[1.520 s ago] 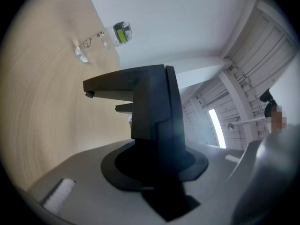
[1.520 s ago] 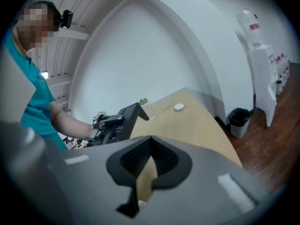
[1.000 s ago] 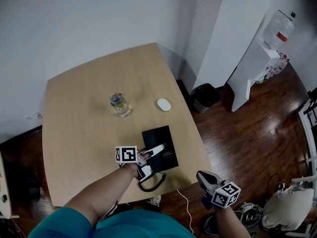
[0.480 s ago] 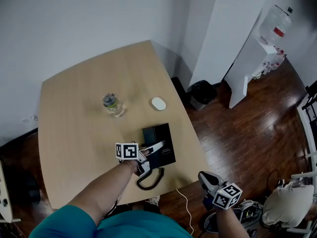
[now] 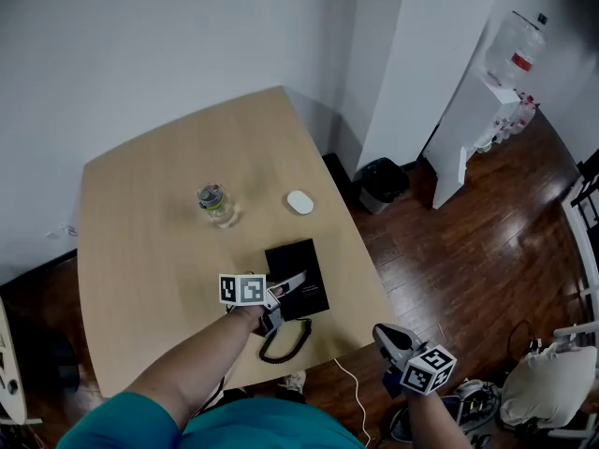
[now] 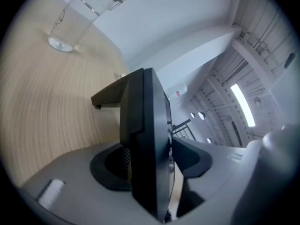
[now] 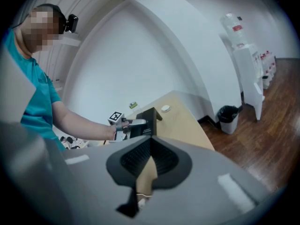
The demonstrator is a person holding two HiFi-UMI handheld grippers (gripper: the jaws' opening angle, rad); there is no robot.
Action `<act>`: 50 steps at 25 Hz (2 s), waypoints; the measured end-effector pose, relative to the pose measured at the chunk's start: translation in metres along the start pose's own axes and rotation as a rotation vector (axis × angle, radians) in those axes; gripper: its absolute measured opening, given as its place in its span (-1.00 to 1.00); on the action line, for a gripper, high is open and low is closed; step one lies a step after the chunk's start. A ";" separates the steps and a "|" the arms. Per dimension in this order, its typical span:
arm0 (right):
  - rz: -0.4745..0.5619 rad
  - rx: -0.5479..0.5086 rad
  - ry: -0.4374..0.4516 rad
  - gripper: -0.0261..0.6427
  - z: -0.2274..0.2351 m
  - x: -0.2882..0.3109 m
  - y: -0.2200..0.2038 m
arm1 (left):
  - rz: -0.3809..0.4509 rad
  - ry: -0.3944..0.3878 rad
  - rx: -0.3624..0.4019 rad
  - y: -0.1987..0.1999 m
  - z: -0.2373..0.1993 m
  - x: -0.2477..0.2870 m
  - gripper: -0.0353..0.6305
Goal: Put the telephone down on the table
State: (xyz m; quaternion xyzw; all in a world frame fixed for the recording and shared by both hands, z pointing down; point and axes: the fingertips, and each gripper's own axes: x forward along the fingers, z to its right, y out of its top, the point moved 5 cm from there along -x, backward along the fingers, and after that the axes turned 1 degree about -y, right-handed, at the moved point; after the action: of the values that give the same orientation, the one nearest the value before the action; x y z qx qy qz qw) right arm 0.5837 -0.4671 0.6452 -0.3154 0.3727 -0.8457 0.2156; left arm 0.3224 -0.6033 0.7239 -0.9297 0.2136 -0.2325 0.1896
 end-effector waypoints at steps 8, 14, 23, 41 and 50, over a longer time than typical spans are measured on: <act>0.014 -0.003 0.011 -0.92 -0.002 -0.003 0.003 | 0.017 0.206 0.064 -0.005 -0.009 -0.038 0.02; 0.021 -0.019 0.037 -0.92 -0.008 0.000 0.010 | 0.118 0.205 0.100 -0.015 -0.001 -0.105 -0.60; 0.042 -0.061 0.082 -0.92 -0.029 0.004 0.022 | 0.270 0.119 0.192 -0.027 0.049 -0.212 -0.89; -0.015 -0.228 0.206 -0.92 -0.252 0.104 -0.028 | 0.497 0.063 0.341 -0.082 0.053 -0.517 -0.88; -0.033 -0.257 0.278 -0.92 -0.362 0.147 -0.062 | 0.581 0.116 0.330 -0.128 0.034 -0.665 -0.88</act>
State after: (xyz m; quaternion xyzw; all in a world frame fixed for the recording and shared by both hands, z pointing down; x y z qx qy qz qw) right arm 0.2206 -0.3372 0.5580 -0.2266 0.4986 -0.8300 0.1058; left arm -0.1531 -0.1647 0.5202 -0.7719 0.4396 -0.2526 0.3835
